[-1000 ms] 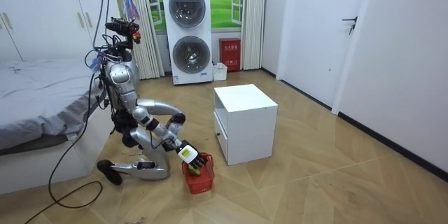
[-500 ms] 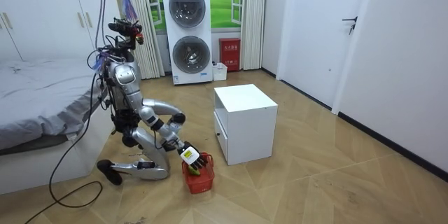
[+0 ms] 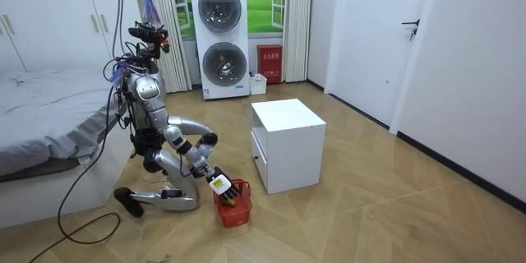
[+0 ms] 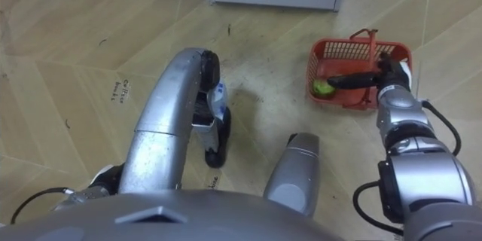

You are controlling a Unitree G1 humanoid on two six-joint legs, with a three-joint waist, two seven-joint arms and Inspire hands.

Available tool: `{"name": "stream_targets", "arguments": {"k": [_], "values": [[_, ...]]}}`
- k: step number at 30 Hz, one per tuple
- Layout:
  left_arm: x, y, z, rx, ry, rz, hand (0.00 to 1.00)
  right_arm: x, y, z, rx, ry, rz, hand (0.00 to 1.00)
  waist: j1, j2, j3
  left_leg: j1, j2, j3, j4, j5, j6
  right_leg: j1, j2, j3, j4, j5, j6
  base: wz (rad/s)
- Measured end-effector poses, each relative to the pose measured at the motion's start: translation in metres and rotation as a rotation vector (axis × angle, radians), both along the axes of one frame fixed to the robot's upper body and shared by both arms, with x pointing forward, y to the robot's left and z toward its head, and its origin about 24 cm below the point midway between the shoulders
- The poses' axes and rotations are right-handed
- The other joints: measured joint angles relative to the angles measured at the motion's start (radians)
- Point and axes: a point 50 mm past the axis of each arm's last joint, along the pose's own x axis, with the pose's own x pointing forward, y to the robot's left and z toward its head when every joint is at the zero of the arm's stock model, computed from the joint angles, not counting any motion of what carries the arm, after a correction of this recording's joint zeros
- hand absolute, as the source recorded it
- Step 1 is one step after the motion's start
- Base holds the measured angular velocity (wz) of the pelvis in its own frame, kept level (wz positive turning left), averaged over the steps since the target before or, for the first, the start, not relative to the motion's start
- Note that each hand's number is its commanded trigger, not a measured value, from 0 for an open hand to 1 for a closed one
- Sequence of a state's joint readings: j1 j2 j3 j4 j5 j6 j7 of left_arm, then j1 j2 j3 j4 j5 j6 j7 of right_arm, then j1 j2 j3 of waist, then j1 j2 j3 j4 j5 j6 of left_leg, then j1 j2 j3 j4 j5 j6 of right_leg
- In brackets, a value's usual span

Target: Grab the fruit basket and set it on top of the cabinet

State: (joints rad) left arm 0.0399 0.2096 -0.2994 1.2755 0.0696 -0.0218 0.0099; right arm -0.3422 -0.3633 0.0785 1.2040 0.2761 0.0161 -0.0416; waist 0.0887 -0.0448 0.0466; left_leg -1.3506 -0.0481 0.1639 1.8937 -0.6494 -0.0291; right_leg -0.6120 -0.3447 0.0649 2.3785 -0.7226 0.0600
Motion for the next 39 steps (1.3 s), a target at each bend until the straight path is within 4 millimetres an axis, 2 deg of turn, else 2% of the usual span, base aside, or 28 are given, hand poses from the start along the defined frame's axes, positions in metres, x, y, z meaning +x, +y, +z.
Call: {"name": "stream_targets", "arguments": {"k": [1,2,15,20,30,32,39], "values": [[-0.001,0.000,0.000,-0.001,0.004,0.001,0.00,0.000,0.000,0.000,0.008,-0.001,-0.002,0.83,0.000,0.000,-0.0001,0.000,0.000,0.000,0.000,0.000,0.000,0.000,0.000,0.000,0.000,0.000,0.000,0.00],[-0.003,0.000,0.000,-0.001,0.009,0.001,0.00,0.000,0.001,-0.001,0.020,0.000,-0.005,1.00,0.000,0.000,-0.0002,0.000,0.000,0.000,0.000,0.000,0.000,0.000,0.000,0.000,0.000,0.000,0.000,0.00],[-0.006,-0.001,-0.001,-0.032,0.041,-0.001,0.00,-0.008,0.006,-0.009,0.090,0.032,-0.012,1.00,0.004,-0.007,0.0039,-0.002,0.001,-0.008,0.005,0.000,0.000,0.005,0.013,-0.009,0.000,0.000,0.000,0.00],[-0.001,-0.001,-0.001,-0.040,0.034,-0.006,0.00,-0.012,0.011,-0.015,0.108,0.063,0.002,1.00,0.003,-0.003,0.0018,-0.004,0.001,-0.007,0.006,0.002,0.004,0.006,0.009,-0.012,0.001,-0.001,0.001,0.00],[0.010,0.000,0.001,-0.038,0.029,-0.010,0.00,-0.020,0.011,-0.020,0.105,0.095,-0.009,1.00,-0.002,-0.005,0.0028,-0.004,0.002,-0.005,0.006,0.004,0.004,0.005,0.004,-0.012,0.004,-0.001,0.001,0.00],[0.010,0.000,0.001,-0.037,0.030,-0.010,0.00,-0.020,0.011,-0.020,0.099,0.100,0.002,1.00,-0.002,-0.010,0.0055,-0.007,0.003,-0.011,0.010,0.004,0.004,0.005,0.016,-0.011,0.004,-0.001,0.001,0.00],[0.020,0.000,0.002,-0.037,0.004,-0.014,0.00,-0.017,0.015,-0.020,0.076,0.107,0.057,1.00,-0.003,-0.022,0.0091,-0.007,0.000,-0.016,0.020,0.003,0.005,0.013,0.016,-0.011,0.005,-0.001,0.001,0.00]]}}
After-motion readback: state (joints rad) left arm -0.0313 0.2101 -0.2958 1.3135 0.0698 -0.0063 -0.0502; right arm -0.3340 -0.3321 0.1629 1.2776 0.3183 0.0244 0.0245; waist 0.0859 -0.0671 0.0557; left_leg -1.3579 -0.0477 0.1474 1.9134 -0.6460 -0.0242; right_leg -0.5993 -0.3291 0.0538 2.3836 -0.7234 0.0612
